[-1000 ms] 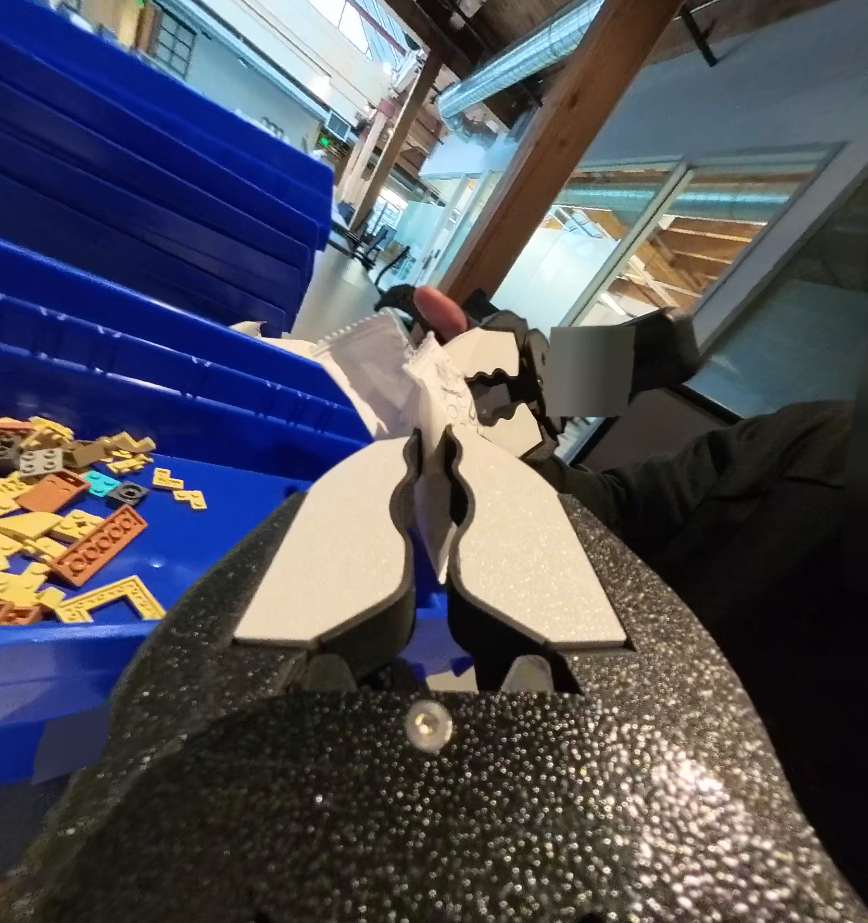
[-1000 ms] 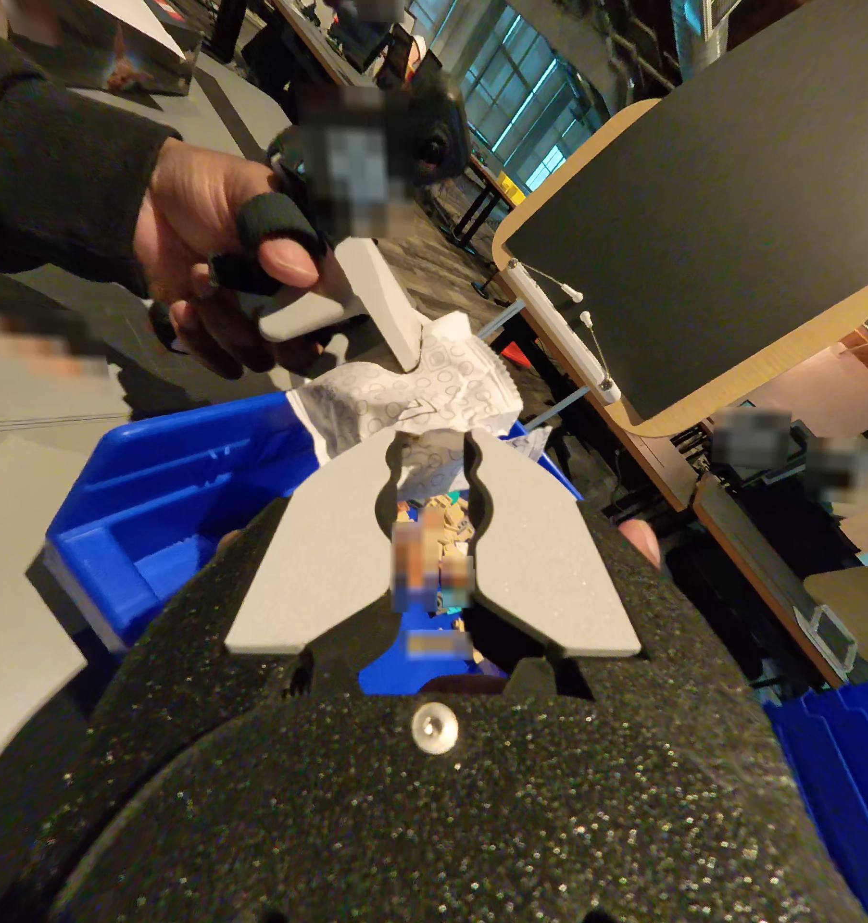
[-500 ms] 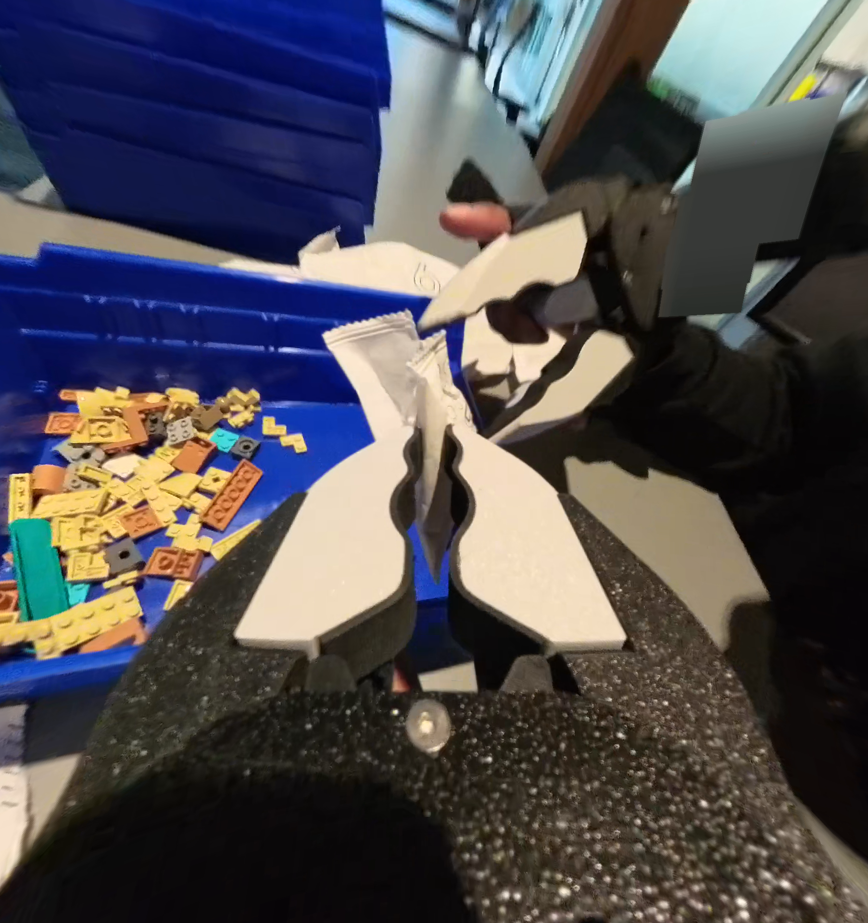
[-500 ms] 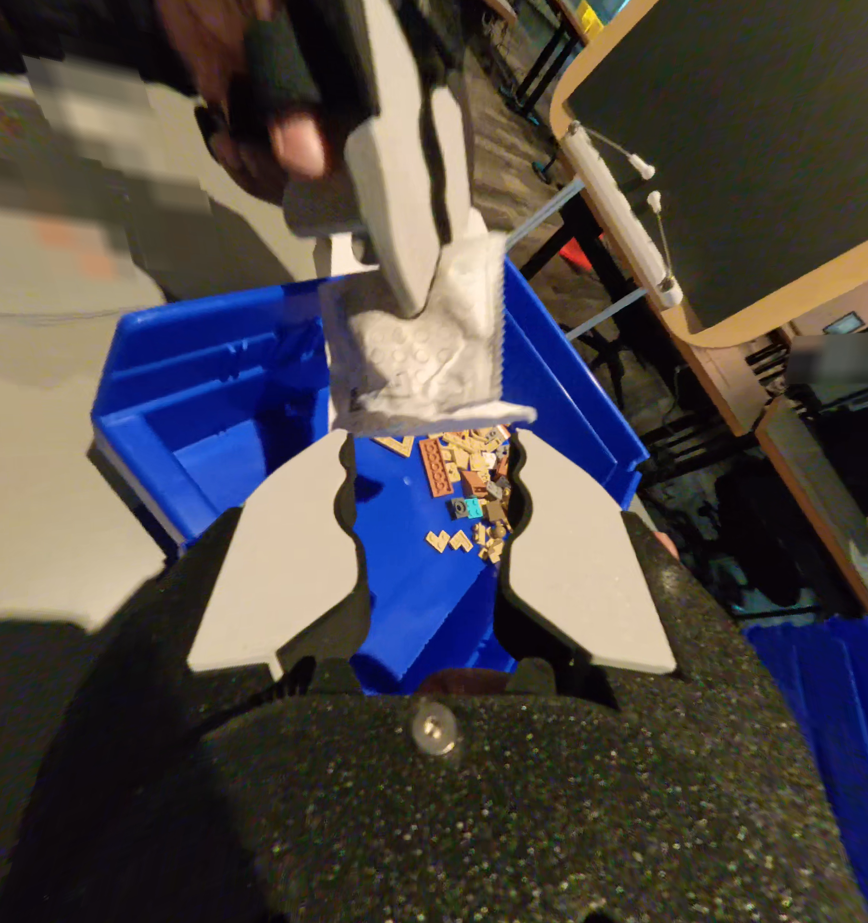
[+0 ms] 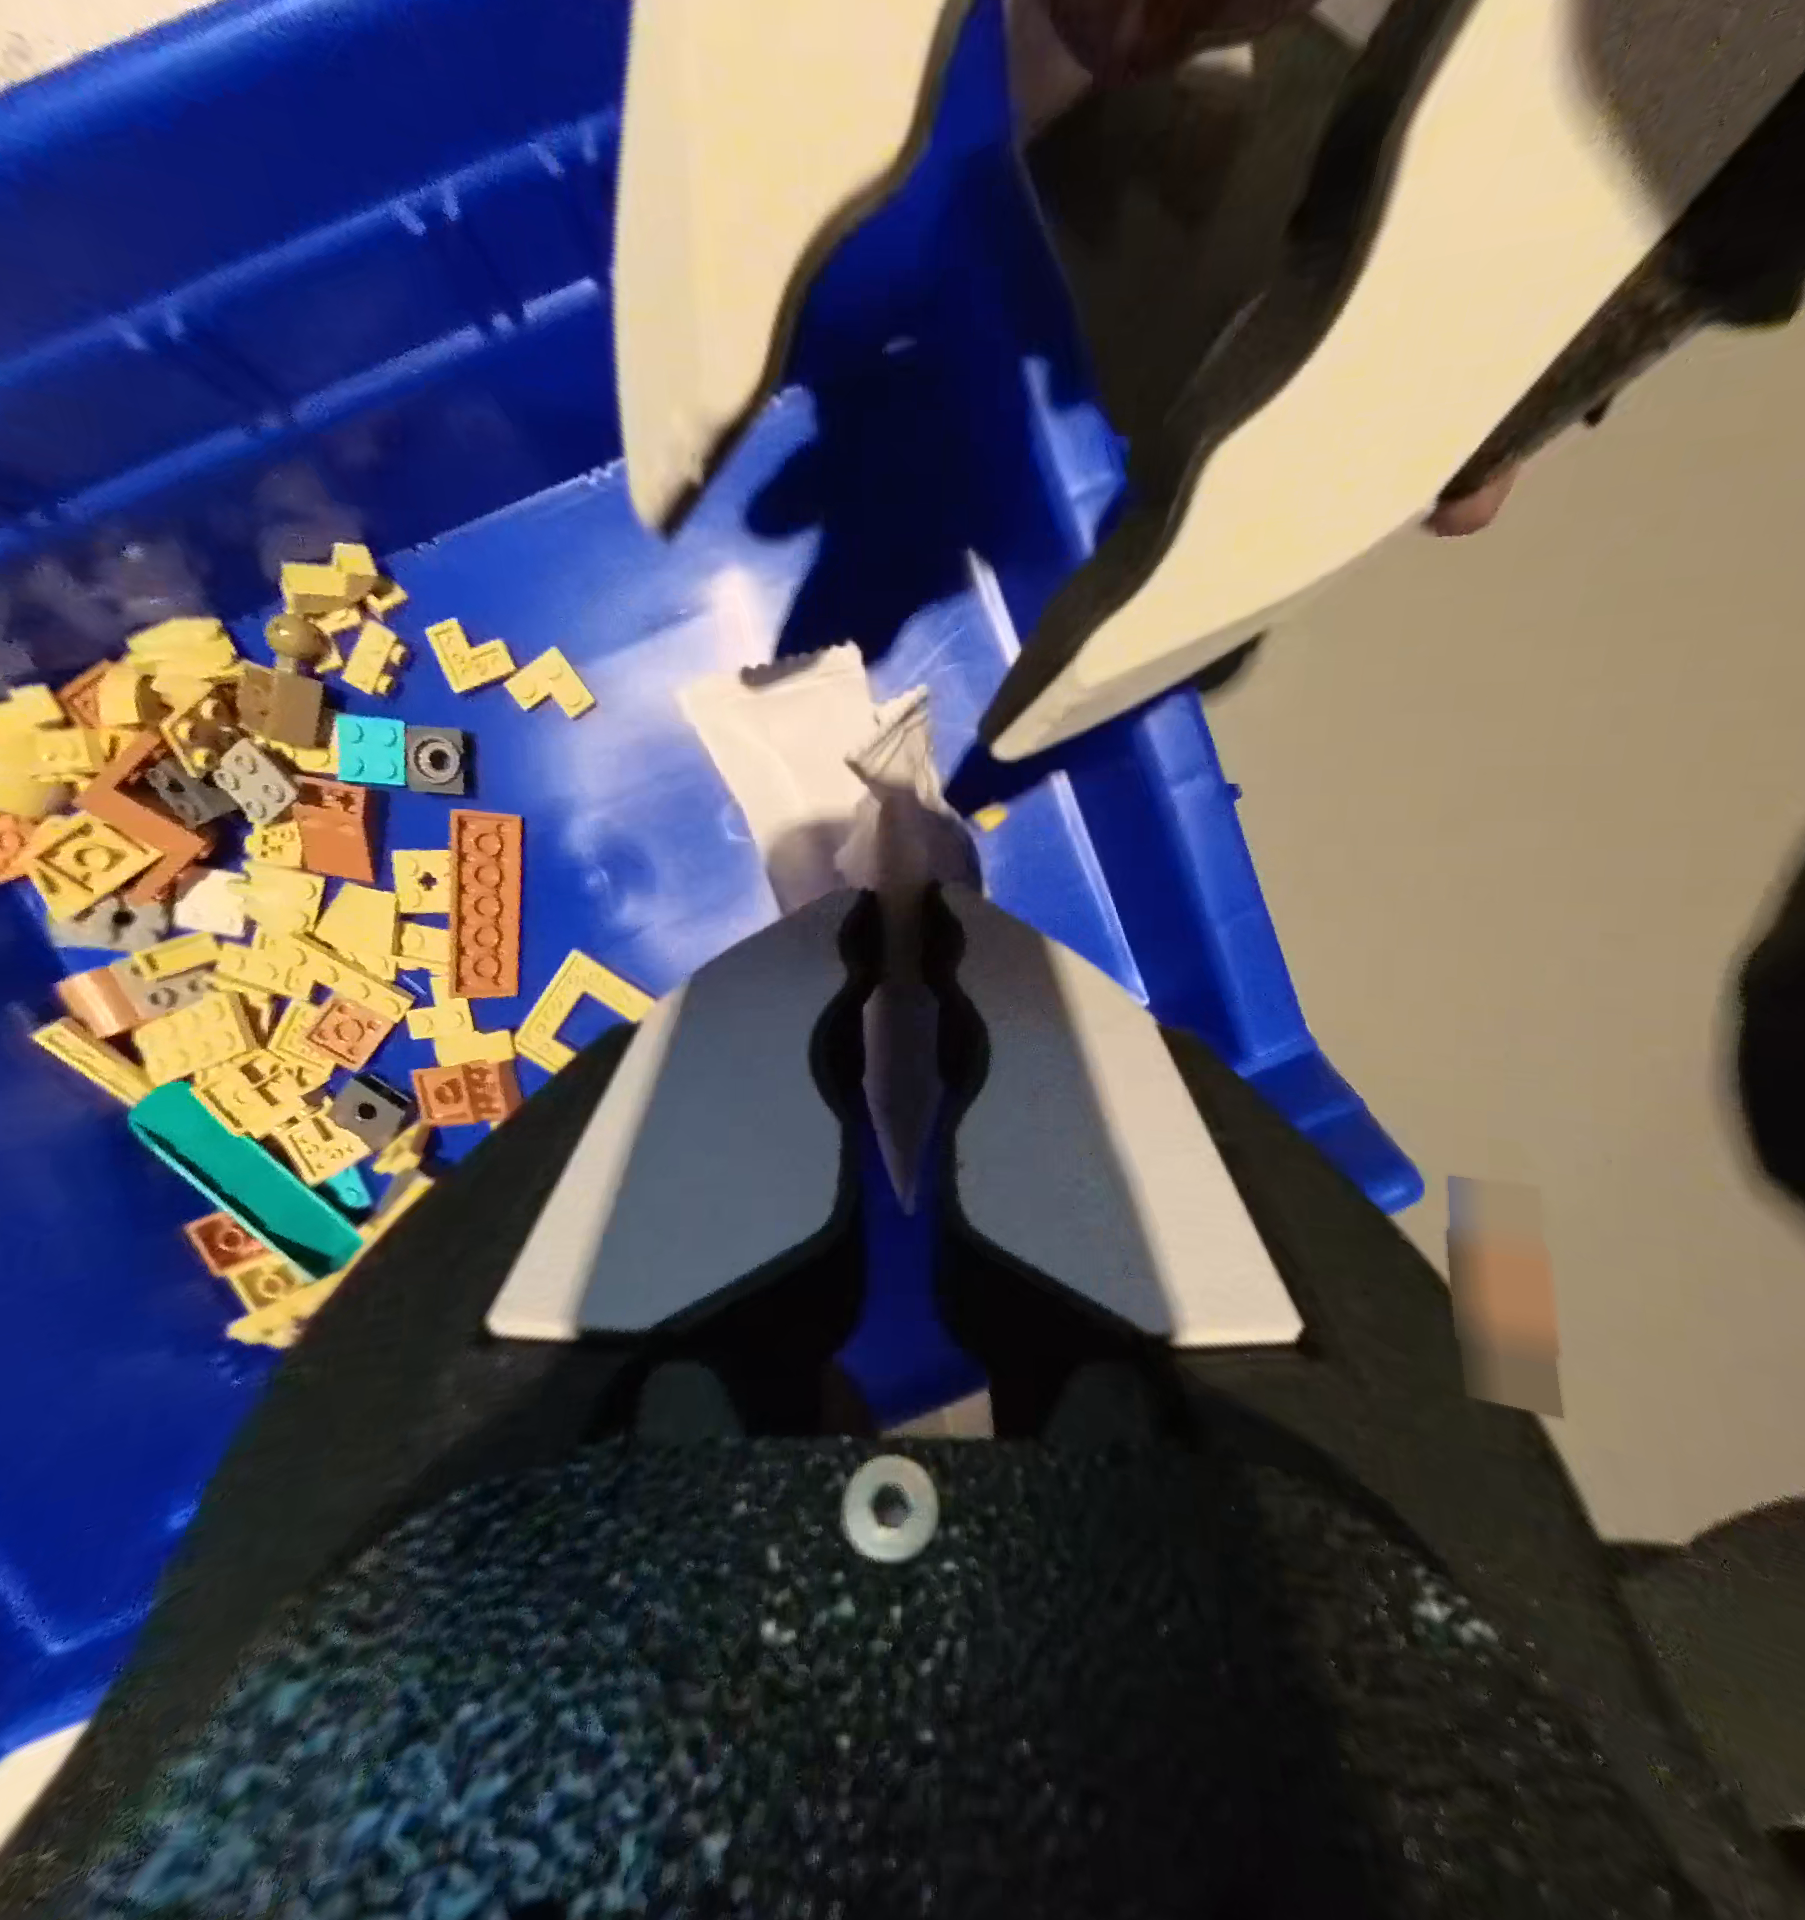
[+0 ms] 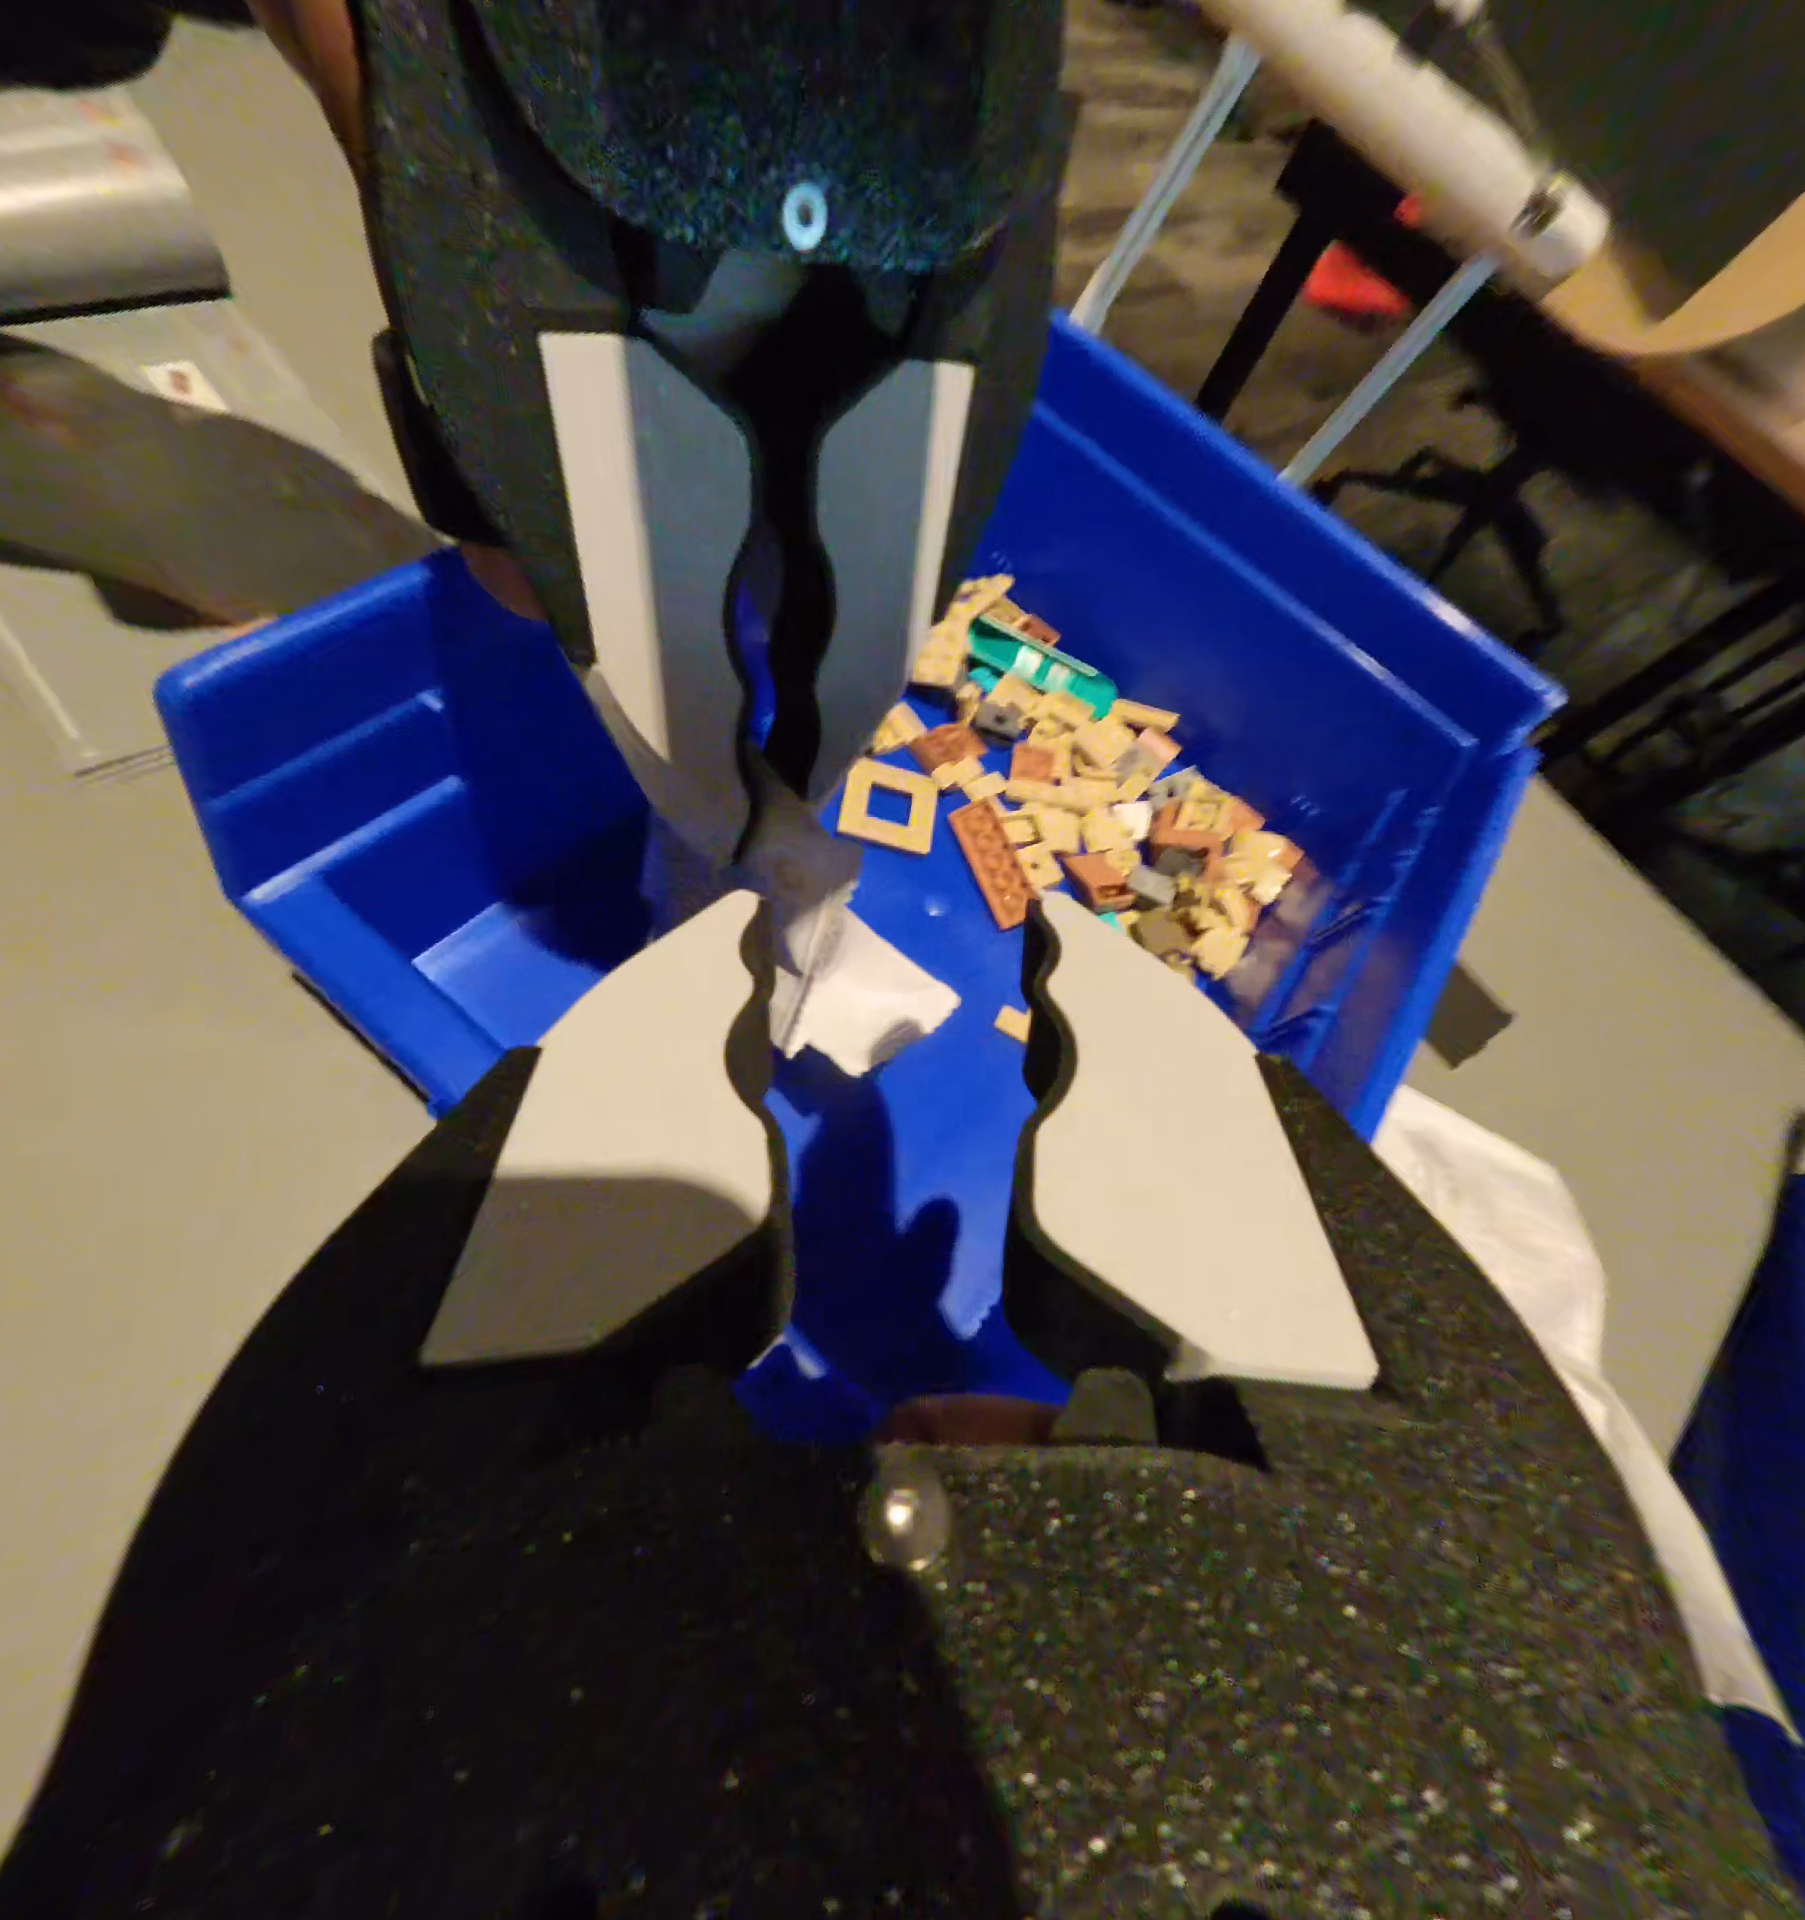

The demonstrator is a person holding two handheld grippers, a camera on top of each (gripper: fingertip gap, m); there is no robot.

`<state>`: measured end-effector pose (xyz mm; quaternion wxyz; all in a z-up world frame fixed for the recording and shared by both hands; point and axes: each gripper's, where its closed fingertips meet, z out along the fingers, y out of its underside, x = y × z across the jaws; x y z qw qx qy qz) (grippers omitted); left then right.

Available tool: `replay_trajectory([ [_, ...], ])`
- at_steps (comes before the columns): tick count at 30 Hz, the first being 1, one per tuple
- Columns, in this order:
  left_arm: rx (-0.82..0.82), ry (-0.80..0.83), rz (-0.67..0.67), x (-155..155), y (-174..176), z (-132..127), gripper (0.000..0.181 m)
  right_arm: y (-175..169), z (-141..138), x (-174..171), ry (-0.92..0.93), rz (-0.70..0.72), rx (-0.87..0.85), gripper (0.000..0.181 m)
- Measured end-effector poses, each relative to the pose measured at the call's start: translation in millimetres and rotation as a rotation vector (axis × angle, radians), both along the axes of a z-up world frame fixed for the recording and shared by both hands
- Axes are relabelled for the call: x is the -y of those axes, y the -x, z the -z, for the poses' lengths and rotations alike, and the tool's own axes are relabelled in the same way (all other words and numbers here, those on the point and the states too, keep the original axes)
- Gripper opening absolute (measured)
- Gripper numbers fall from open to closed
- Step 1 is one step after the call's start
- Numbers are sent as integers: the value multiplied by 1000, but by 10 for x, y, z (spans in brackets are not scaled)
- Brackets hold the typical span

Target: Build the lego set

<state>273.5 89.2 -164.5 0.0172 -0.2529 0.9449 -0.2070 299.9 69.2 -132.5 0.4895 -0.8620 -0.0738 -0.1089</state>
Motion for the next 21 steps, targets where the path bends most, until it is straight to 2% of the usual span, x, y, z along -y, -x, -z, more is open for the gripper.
replay_trajectory([
  [7,-8,-38,32,120,-24,16,9,89,122,13,37,-72,-104,34],
  [16,-28,-57,67,127,41,109,9,108,316,24,139,-76,-101,31],
  [21,-13,-85,87,114,43,134,9,191,366,8,157,-121,-144,13],
])
